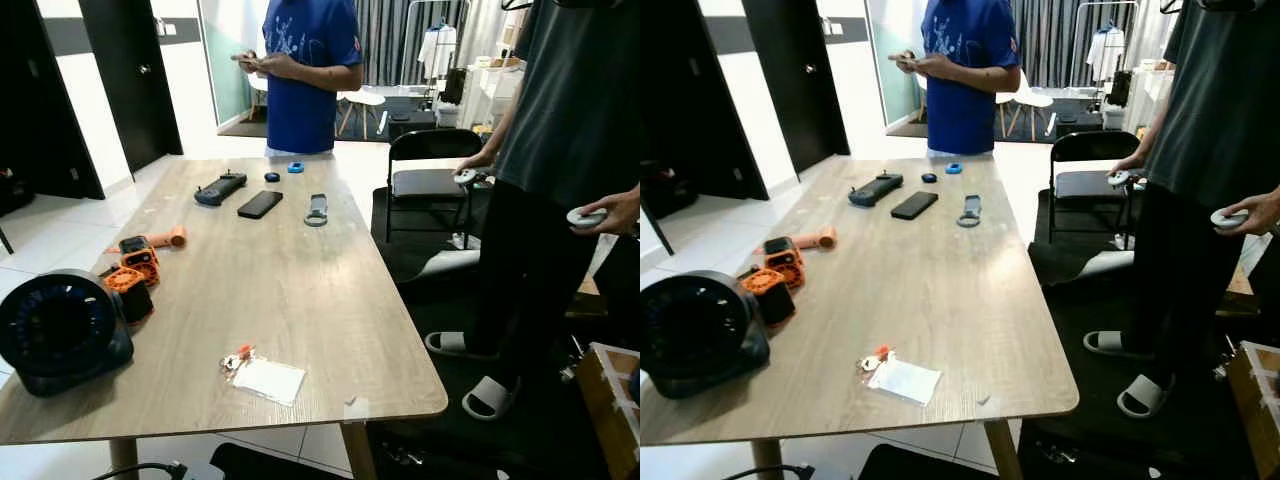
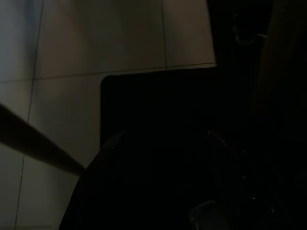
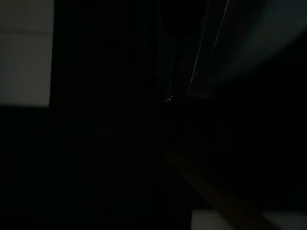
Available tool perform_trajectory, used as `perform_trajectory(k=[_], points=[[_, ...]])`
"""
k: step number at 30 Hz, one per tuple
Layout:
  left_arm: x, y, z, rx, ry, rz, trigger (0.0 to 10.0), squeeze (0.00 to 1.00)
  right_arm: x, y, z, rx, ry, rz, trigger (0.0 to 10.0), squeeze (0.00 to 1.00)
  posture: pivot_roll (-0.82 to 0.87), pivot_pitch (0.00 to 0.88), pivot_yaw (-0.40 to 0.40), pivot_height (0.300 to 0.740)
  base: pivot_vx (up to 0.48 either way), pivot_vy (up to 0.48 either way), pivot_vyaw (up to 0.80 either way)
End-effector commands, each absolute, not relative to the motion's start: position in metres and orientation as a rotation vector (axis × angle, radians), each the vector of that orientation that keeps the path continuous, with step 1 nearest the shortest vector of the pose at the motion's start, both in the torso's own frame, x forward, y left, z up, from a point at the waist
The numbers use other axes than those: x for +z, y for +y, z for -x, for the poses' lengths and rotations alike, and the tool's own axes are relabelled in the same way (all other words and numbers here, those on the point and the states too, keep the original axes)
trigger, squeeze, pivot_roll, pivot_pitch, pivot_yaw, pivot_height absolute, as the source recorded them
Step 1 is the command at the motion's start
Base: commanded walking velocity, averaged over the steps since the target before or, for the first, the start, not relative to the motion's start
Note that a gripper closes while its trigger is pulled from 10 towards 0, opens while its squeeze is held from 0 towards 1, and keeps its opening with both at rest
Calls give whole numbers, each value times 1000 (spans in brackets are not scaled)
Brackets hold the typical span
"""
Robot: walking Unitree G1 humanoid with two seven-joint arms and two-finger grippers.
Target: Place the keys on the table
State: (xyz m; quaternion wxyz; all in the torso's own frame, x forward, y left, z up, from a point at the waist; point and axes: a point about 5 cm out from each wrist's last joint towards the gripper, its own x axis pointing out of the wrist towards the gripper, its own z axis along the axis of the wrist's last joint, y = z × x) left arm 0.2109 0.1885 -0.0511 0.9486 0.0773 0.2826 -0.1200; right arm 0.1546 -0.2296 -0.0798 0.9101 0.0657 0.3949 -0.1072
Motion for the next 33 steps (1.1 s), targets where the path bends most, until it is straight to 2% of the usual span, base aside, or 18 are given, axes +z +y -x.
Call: perform_trajectory(k=[1,4,8,10,13,15,17,33], points=[[-55,187,-208,-207,607,-116,10000,0,-79,-227,-157,-232,791,-153,10000,0,25,38,45,740,0,0,0],[-56,188,-208,-175,615,-90,10000,0,-78,-225,-163,-237,774,-192,10000,0,25,38,47,740,0,0,0],[-54,191,-210,-145,597,-40,10000,0,-74,-208,-177,-100,739,-181,10000,0,31,34,42,740,0,0,0],[-53,192,-211,-138,586,-40,10000,0,-71,-205,-181,-59,708,-108,10000,0,35,30,37,740,0,0,0],[-51,193,-213,-113,566,-27,10000,0,-65,-215,-188,-176,663,-47,10000,0,36,28,36,740,0,0,0],[-51,193,-213,-112,568,-28,10000,0,-65,-216,-189,-189,657,-45,10000,0,36,28,36,740,0,0,0],[-50,187,-214,-177,568,-49,10000,0,-62,-222,-192,-252,637,-65,10000,0,34,32,41,740,0,0,0],[-47,185,-217,-185,534,-15,10000,0,-65,-211,-191,-214,638,-71,10000,0,39,35,40,740,0,0,0]])
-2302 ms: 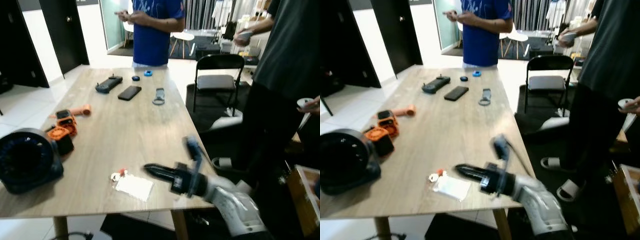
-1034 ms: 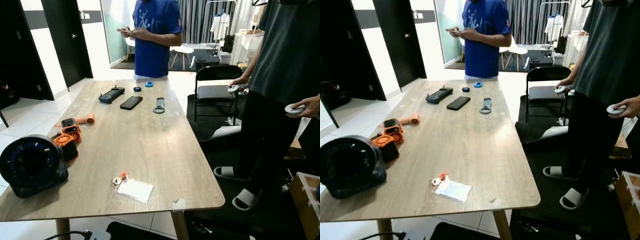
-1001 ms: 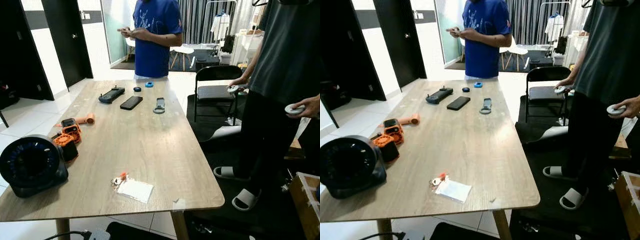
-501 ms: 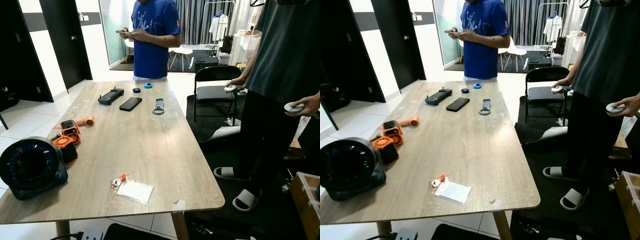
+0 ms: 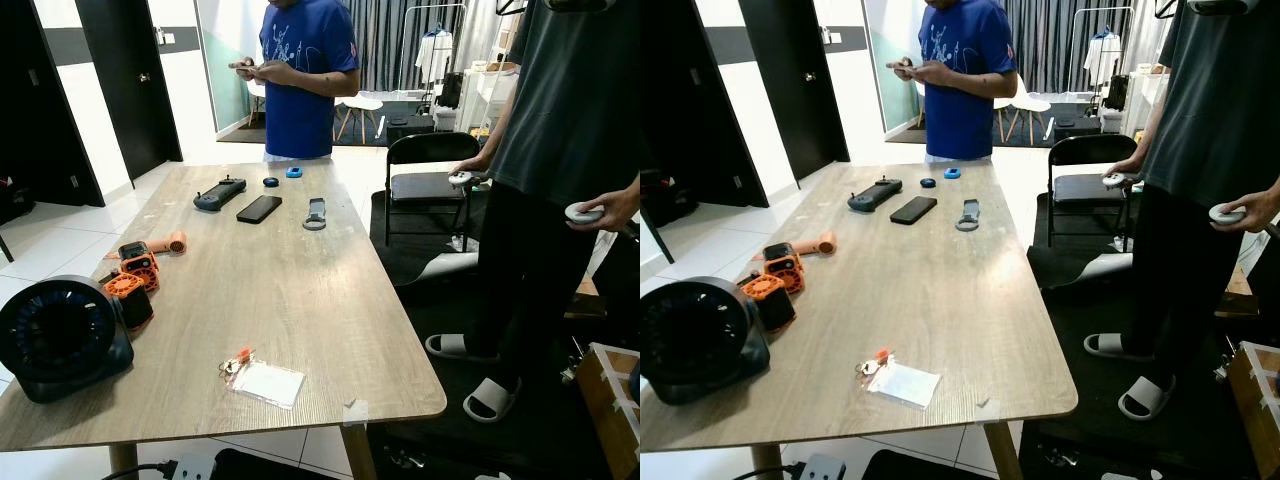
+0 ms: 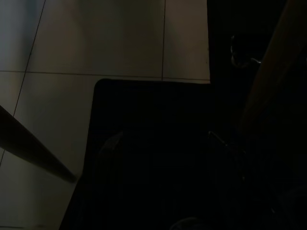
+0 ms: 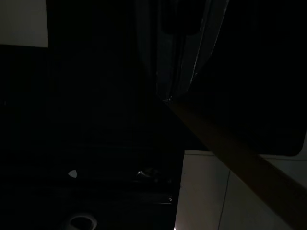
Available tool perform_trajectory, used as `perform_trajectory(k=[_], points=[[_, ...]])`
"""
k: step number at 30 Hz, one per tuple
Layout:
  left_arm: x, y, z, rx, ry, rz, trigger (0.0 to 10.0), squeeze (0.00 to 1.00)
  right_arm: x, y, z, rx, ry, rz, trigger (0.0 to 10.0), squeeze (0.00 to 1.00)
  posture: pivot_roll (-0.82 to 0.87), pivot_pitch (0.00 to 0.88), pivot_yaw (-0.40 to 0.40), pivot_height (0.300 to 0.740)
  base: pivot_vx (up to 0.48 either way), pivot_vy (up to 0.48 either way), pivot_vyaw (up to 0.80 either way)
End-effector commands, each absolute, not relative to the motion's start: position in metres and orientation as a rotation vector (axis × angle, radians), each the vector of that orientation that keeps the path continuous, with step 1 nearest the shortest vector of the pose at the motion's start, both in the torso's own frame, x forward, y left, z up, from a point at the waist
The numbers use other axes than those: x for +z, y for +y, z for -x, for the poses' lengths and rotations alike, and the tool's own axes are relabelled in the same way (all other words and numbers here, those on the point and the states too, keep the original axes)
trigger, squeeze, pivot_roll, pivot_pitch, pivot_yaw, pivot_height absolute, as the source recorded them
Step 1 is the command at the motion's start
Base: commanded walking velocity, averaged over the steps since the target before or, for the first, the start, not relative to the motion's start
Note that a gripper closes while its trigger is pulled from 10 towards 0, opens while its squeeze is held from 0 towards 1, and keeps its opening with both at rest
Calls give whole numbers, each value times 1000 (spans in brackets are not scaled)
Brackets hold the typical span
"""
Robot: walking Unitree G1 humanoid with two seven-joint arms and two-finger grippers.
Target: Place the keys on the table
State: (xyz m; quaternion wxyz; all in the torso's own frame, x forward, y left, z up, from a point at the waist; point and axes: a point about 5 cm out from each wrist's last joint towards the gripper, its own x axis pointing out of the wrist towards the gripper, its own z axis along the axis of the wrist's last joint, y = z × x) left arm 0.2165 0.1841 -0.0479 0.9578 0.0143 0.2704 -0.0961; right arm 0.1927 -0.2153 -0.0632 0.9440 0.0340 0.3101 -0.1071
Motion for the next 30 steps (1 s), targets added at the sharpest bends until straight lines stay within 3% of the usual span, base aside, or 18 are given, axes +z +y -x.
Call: perform_trajectory(k=[1,30], points=[[-46,185,-217,-185,532,-13,10000,0,-65,-211,-191,-212,636,-71,10000,0,39,36,40,740,0,0,0],[-46,186,-217,-212,530,-10,10000,0,-70,-196,-187,-180,658,-84,10000,0,39,49,49,740,0,0,0]])
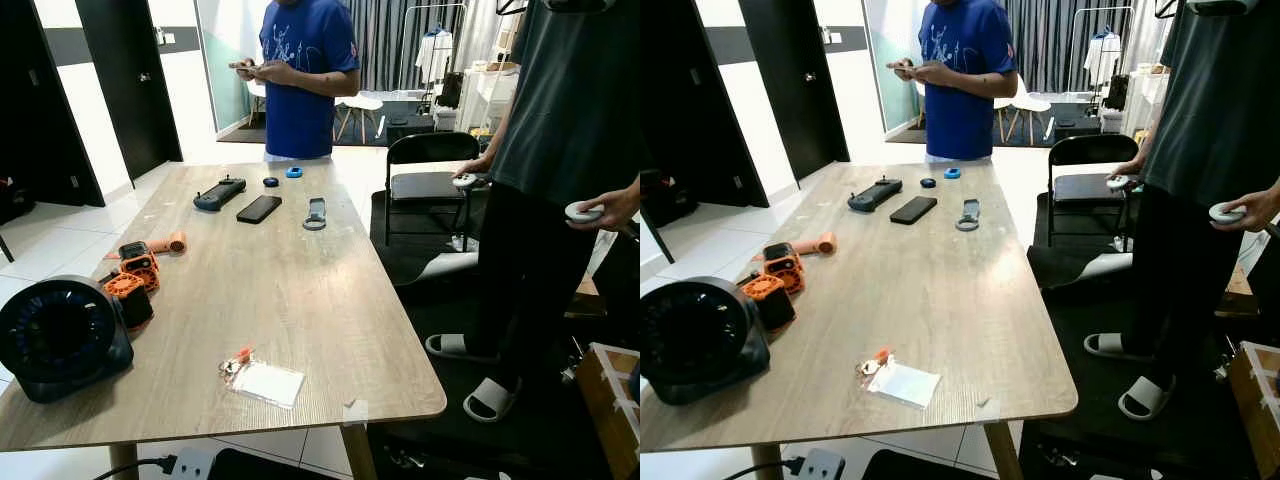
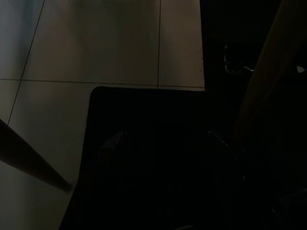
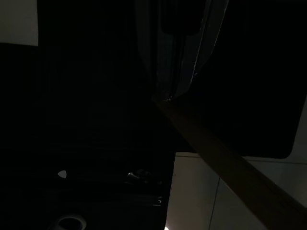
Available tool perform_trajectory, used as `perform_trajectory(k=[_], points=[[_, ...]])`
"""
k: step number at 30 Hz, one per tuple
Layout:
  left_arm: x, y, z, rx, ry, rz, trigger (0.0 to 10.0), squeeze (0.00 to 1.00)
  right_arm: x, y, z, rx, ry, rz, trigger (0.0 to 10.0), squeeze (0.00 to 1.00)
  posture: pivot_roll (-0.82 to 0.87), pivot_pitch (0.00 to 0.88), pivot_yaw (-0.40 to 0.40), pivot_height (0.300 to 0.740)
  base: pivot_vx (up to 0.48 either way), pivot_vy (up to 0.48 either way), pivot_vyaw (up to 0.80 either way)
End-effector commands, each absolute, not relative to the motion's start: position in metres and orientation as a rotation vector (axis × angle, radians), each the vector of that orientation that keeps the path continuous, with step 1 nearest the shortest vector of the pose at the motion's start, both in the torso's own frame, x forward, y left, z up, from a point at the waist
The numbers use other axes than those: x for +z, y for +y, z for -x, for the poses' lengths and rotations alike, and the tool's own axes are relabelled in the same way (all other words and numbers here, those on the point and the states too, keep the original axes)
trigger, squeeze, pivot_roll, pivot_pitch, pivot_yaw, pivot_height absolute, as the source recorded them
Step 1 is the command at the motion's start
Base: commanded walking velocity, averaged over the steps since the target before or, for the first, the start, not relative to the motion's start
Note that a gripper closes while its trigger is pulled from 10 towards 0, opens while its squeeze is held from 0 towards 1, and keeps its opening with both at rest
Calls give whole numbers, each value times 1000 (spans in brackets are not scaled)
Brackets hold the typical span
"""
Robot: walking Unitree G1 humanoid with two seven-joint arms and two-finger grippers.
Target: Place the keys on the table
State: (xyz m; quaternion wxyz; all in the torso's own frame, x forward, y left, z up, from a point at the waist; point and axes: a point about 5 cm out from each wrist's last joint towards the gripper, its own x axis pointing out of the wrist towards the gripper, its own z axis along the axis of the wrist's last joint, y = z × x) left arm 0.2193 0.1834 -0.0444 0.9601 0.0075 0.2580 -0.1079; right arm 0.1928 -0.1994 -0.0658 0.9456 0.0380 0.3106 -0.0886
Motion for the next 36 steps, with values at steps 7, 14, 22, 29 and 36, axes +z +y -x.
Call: perform_trajectory(k=[7,14,22,29,36], points=[[-46,186,-216,-222,532,-17,10000,0,-71,-194,-185,-174,665,-81,10000,0,38,46,47,740,-73,0,0],[-46,186,-215,-228,533,-19,10000,0,-71,-195,-185,-166,667,-74,10000,0,37,41,46,740,-272,0,0],[-47,187,-214,-231,535,-25,10000,0,-71,-194,-185,-159,670,-69,10000,0,38,34,45,740,-287,0,0],[-47,188,-213,-239,538,-33,10000,0,-72,-193,-184,-158,673,-70,10000,0,38,27,50,740,-290,0,0],[-46,189,-214,-244,537,-39,10000,0,-72,-192,-184,-158,674,-72,10000,0,42,28,51,740,-290,0,0]])
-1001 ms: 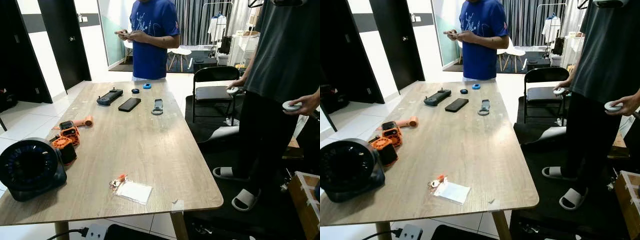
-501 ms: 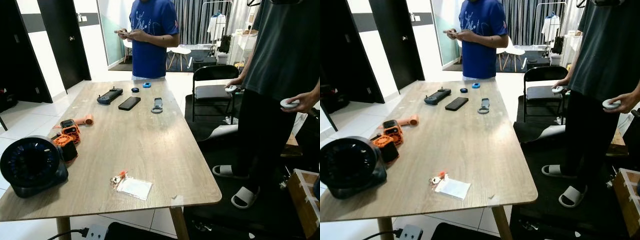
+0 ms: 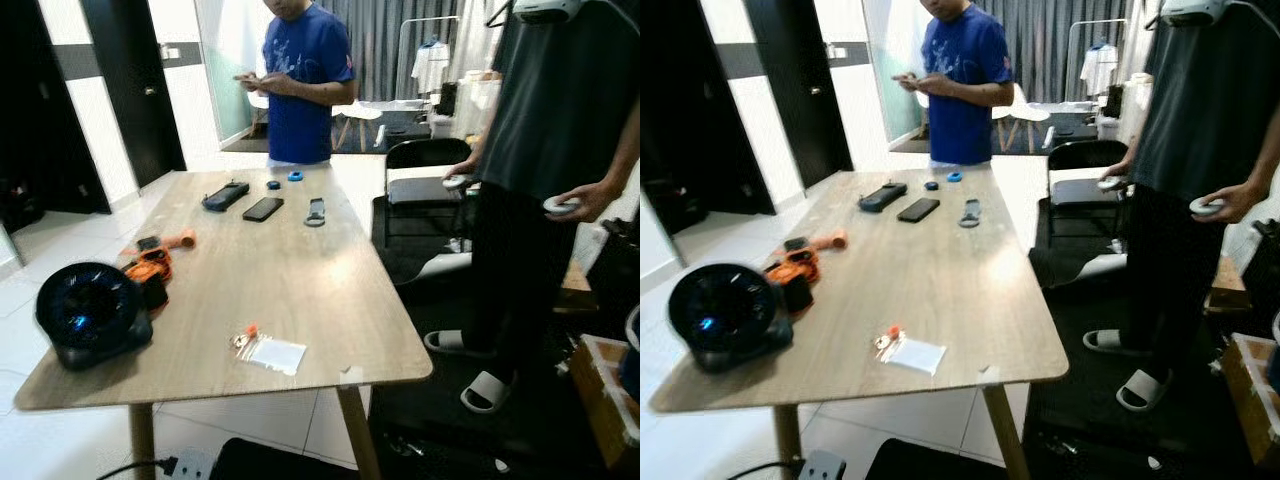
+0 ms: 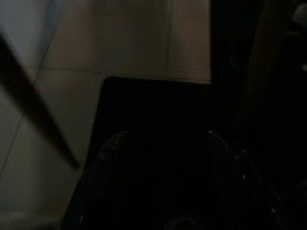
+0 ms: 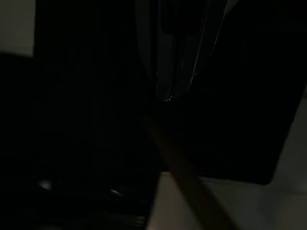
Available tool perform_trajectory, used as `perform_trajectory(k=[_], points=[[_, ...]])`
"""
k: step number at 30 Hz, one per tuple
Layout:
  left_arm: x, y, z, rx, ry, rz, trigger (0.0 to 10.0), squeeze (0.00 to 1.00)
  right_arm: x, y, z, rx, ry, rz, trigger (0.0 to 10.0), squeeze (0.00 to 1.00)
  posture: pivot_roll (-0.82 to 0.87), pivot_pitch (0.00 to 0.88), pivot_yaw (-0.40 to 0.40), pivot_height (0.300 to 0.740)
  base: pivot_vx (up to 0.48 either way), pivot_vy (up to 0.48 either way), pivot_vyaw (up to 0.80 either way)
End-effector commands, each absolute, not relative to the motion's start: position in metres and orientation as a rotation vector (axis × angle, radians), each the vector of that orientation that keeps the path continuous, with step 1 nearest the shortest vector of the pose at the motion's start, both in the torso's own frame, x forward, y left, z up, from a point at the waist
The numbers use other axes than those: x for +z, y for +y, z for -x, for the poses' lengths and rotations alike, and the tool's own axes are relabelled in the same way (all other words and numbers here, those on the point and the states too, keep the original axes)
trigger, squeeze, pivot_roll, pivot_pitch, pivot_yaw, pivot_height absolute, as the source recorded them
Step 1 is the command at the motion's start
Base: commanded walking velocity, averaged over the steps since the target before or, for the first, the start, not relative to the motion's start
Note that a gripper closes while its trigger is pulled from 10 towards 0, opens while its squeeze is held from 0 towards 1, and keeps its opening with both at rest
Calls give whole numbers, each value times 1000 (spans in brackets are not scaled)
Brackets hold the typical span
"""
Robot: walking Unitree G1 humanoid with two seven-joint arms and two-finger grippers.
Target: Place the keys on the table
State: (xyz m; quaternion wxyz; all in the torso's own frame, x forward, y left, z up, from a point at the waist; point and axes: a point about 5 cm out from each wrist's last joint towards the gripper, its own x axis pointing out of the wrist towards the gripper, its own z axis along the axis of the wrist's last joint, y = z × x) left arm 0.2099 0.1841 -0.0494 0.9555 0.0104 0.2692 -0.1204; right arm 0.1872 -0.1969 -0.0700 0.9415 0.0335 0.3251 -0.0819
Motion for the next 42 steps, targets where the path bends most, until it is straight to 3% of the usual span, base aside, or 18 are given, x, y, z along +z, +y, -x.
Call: perform_trajectory(k=[1,26,42], points=[[-46,189,-214,-244,537,-39,10000,0,-72,-192,-184,-158,673,-72,10000,0,42,28,51,740,-289,0,0],[-46,191,-214,-242,538,-47,10000,0,-72,-190,-186,-154,671,-74,10000,0,48,29,51,740,-288,0,0],[-43,190,-216,-235,513,-68,10000,0,-72,-189,-186,-142,674,-66,10000,0,52,38,44,740,0,0,0]])
